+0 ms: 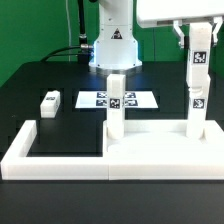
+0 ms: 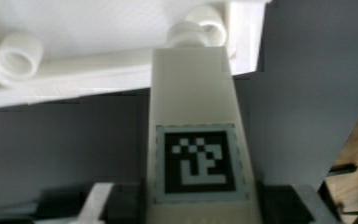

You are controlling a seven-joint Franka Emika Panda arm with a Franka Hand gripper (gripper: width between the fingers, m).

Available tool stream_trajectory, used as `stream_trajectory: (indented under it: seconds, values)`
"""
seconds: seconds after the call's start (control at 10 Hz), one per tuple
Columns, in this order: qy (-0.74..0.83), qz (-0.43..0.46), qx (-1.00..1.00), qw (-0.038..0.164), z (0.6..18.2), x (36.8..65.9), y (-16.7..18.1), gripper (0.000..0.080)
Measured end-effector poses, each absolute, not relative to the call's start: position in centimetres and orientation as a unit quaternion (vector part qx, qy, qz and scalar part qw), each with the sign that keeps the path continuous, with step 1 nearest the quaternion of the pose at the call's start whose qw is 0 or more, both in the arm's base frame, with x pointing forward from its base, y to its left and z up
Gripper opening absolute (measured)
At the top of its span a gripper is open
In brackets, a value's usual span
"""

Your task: Assemble desk

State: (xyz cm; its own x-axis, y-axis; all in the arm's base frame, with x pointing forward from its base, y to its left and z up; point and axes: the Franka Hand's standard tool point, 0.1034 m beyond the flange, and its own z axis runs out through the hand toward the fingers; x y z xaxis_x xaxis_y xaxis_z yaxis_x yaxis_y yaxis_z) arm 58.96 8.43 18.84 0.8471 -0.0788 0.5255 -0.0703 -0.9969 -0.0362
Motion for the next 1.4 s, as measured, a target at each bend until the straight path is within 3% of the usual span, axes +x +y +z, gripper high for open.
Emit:
stream_trajectory:
  seconds: [0.5, 0.8, 1.4]
  values:
    - [0.034, -0.272, -0.962, 0.003, 17.9, 59.3, 8.9, 0.029]
    - [0.023, -0.284, -0.959, -0.008, 17.6, 62.0, 9.7, 0.029]
    - [0.021, -0.282, -0.959, -0.009, 17.3, 62.1, 9.8, 0.029]
